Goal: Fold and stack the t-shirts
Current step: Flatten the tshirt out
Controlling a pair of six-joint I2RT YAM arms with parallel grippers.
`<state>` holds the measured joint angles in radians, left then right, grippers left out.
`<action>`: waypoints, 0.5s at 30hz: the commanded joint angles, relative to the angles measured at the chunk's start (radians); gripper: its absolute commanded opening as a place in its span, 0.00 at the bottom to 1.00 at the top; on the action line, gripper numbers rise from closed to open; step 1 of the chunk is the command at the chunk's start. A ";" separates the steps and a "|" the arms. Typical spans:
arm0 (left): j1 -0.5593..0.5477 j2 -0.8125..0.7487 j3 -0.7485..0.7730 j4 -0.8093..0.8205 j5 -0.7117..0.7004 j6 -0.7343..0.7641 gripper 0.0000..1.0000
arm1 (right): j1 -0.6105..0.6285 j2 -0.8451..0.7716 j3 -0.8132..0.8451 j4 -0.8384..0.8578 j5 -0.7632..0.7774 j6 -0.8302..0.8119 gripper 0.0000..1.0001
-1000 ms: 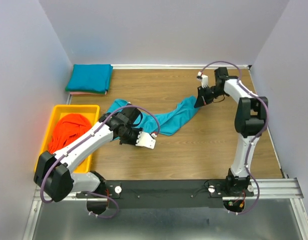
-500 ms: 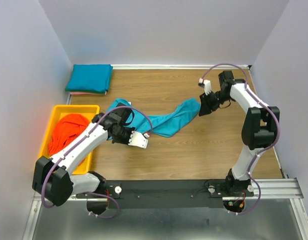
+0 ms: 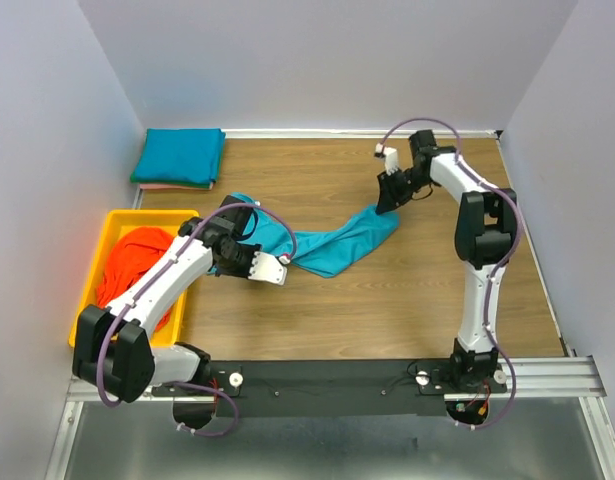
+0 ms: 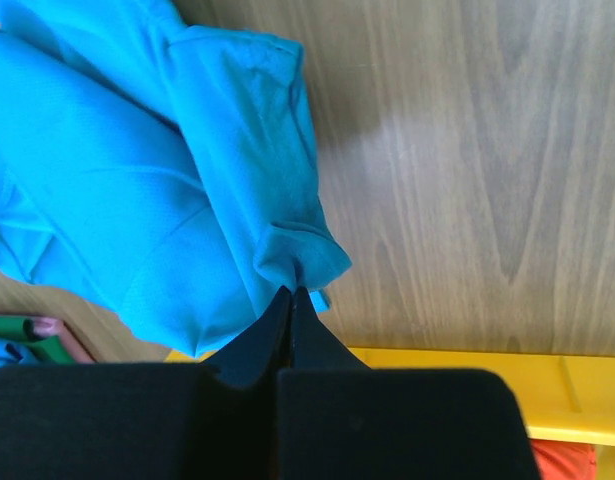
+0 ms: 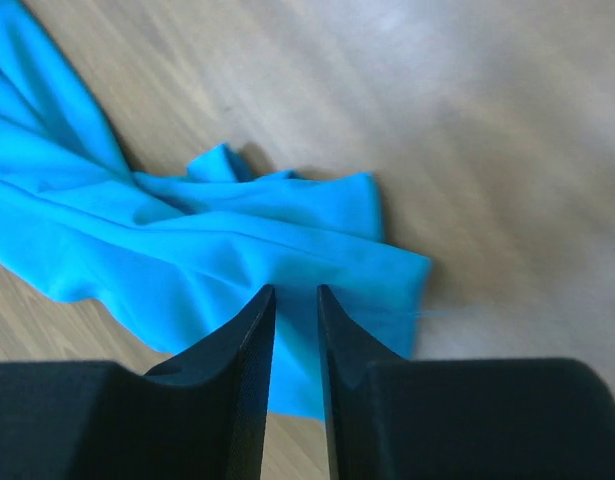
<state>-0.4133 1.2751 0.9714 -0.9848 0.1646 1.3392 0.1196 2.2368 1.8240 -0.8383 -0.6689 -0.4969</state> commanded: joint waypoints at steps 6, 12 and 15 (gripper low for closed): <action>0.091 0.046 0.079 0.023 0.049 -0.003 0.00 | 0.031 -0.150 -0.353 0.021 0.081 -0.054 0.24; 0.145 0.110 0.151 0.005 0.122 -0.025 0.00 | 0.032 -0.440 -0.649 0.001 0.088 -0.086 0.24; 0.156 0.135 0.168 0.014 0.139 -0.031 0.00 | 0.032 -0.616 -0.716 -0.057 0.046 -0.126 0.30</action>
<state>-0.2733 1.3834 1.1053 -0.9672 0.2325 1.3262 0.1551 1.8275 1.1679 -0.8341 -0.6132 -0.5545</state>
